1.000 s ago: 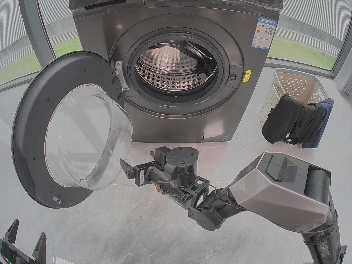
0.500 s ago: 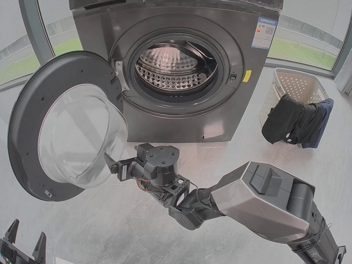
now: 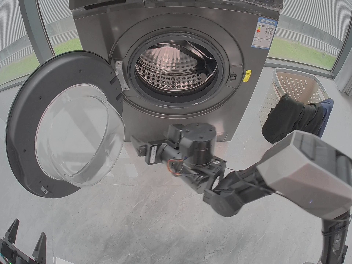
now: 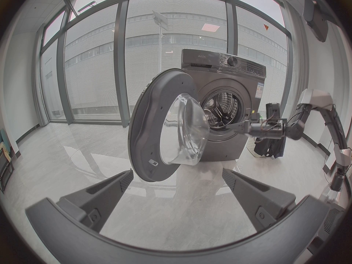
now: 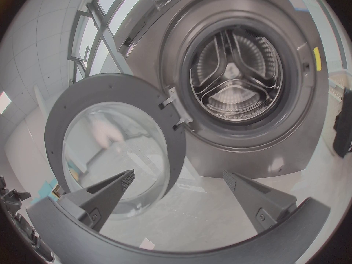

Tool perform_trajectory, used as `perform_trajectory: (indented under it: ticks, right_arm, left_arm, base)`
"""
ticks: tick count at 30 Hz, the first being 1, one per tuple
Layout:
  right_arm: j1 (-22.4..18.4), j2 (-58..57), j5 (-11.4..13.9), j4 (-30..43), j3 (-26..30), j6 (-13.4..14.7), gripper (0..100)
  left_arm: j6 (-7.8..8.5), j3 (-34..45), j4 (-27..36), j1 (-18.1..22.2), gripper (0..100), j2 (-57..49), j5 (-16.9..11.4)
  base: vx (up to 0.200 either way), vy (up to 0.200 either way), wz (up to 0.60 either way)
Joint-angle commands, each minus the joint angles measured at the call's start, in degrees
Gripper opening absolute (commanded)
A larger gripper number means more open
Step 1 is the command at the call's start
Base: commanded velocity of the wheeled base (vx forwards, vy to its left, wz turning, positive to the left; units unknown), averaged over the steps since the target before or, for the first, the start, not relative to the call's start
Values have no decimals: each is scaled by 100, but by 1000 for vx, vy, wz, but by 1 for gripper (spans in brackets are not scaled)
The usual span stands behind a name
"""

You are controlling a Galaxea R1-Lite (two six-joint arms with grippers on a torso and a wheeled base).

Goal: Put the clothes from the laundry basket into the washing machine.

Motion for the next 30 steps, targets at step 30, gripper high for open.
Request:
perform_trajectory:
  ticks: [30]
  right_arm:
    - [-4318,-11431,505,4298,7603,-1407,100]
  left_arm:
    - [16,92,0,3,100,-51,-31]
  base:
    - [0,0,0]
